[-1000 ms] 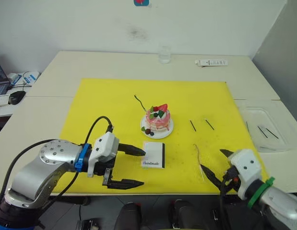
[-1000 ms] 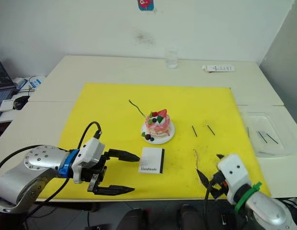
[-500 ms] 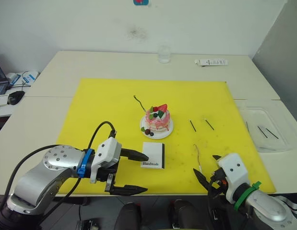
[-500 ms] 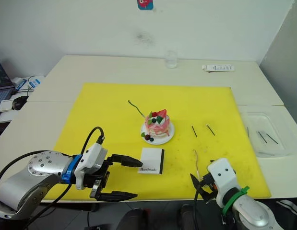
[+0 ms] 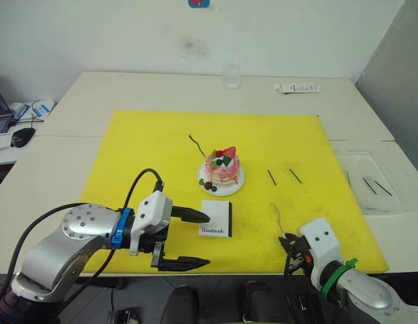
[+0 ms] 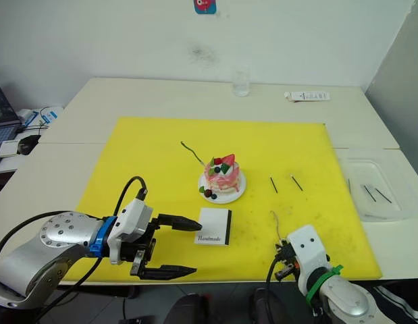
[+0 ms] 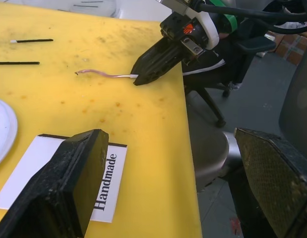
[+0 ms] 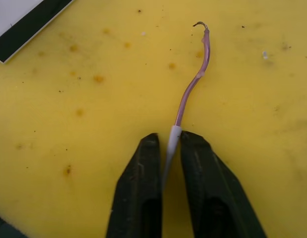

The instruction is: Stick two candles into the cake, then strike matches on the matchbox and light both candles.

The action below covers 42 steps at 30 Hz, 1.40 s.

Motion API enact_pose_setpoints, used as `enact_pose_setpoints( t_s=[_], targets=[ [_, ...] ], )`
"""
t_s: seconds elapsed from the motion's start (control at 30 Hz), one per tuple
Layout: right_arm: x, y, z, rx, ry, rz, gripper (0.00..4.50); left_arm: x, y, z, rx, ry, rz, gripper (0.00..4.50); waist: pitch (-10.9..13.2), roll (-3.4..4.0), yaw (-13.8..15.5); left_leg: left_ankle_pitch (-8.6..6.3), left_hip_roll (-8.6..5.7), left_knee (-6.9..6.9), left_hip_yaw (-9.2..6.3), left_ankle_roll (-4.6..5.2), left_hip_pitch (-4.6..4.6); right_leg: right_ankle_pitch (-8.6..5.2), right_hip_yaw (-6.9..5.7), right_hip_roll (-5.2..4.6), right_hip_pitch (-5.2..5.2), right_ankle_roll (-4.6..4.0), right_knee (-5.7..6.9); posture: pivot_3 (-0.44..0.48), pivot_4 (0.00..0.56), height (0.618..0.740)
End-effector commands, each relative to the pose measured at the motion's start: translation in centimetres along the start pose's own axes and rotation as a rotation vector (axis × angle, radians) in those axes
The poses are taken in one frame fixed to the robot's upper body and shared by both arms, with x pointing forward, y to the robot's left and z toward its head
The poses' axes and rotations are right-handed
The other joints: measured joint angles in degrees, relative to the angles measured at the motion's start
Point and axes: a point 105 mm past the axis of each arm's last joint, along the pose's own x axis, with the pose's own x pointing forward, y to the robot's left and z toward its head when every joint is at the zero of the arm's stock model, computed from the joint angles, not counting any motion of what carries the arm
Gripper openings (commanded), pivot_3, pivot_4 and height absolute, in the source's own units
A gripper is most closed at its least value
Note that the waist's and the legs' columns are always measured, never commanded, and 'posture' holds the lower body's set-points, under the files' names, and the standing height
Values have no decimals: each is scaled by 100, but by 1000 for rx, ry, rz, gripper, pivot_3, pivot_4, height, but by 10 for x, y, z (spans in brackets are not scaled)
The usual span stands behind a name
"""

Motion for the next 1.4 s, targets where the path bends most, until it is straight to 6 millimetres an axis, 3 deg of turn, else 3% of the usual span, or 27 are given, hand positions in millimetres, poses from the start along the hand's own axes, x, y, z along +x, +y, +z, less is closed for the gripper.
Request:
enact_pose_setpoints(
  t_s=[0.03, 0.17, 0.4, 0.5, 0.6, 0.67, 0.8, 1.1, 1.4],
  targets=[
    [-5, -5, 7, -9, -24, -8, 19, 4, 0, 9, 41, -19, 2, 4500, 0, 0, 0, 0, 0, 0, 0, 0, 0, 0, -1, 0, 0, 0, 0, 0, 150, 740],
    [-11, -14, 16, -25, -66, 3, 19, 9, 3, 12, 34, -49, 11, 4500, 0, 0, 3, 0, -2, 0, 1, 0, -1, 1, 0, 0, 1, 1, 0, 0, 150, 740],
    [-32, -41, 54, -190, -136, 133, 19, 11, 6, 24, 22, -96, -5, 4500, 3, 4, -9, 0, -4, 5, 4, 0, 0, 5, 7, 14, 1, 8, 3, 0, 150, 740],
    [-39, -51, 50, -252, -78, 188, 19, 9, 4, 27, 20, -97, -25, 4500, 2, 1, 5, 0, -5, 3, -4, 1, -1, 4, 3, 34, 4, 7, -1, 0, 150, 740],
    [-46, -74, 46, -332, -27, 208, 19, 10, -2, 33, 7, -102, -64, 4500, 3, 0, 11, -1, -5, -2, -6, 2, -5, -2, -1, 38, 2, 2, -4, 0, 150, 740],
    [-48, -76, 45, -356, -16, 227, 19, 5, -4, 35, 13, -99, -55, 4500, 4, -2, 14, -1, -5, -2, -5, 3, -6, -2, 1, 38, 2, 3, -6, 0, 150, 740],
    [-52, -99, 28, -364, 40, 196, 19, 14, 3, 46, 82, -132, 22, 4500, 4, -3, 20, -1, -4, 1, -9, 3, -4, -2, -2, 38, 5, 3, -4, 0, 150, 740],
    [-60, -118, 4, -359, 105, 181, 19, 21, 2, 57, 90, -154, 8, 4500, 4, -2, 20, -1, -8, 10, -6, 2, -3, 2, 8, 38, 9, 9, 1, 0, 150, 740],
    [-67, -121, -13, -299, 201, 237, 19, 25, 1, 56, 98, -145, -13, 4500, 4, -1, 20, -1, -7, 10, -7, 2, -2, 2, 8, 42, 9, 8, 2, 0, 150, 740]
  ],
)
